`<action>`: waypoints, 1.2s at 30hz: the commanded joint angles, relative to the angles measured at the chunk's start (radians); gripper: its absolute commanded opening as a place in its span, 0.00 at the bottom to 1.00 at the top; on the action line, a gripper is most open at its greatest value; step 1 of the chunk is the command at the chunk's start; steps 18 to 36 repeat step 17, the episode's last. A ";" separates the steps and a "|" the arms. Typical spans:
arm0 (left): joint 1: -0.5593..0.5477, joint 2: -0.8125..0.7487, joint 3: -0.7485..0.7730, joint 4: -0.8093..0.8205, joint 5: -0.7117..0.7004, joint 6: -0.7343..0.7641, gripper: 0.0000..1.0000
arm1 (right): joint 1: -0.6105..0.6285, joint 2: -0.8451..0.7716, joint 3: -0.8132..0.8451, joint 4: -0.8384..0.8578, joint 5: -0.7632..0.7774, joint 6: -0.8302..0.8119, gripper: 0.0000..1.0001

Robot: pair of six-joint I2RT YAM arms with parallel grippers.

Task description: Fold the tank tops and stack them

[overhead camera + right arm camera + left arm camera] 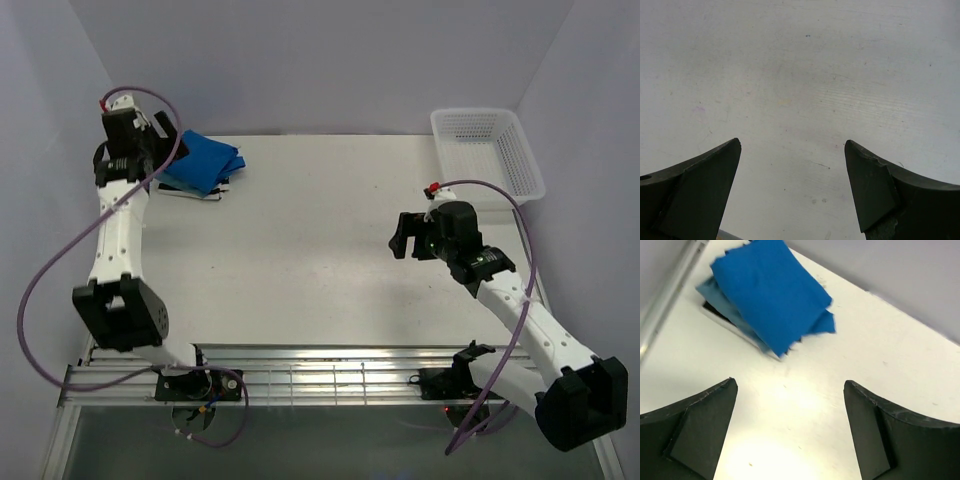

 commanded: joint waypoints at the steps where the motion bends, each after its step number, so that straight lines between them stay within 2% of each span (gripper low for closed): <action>1: -0.017 -0.302 -0.307 -0.045 0.071 -0.276 0.98 | -0.004 -0.086 -0.043 -0.052 0.064 0.070 0.90; 5: -0.025 -0.532 -0.529 -0.063 0.060 -0.326 0.98 | -0.004 -0.268 -0.118 -0.085 0.104 0.103 0.90; 9: -0.025 -0.642 -0.594 -0.076 0.060 -0.312 0.98 | -0.005 -0.414 -0.193 -0.087 0.119 0.129 0.90; 15: -0.027 -0.621 -0.560 -0.135 0.033 -0.313 0.98 | -0.005 -0.546 -0.224 -0.119 0.150 0.144 0.90; 36: -0.025 -0.606 -0.552 -0.142 0.029 -0.315 0.98 | -0.005 -0.553 -0.215 -0.127 0.168 0.130 0.90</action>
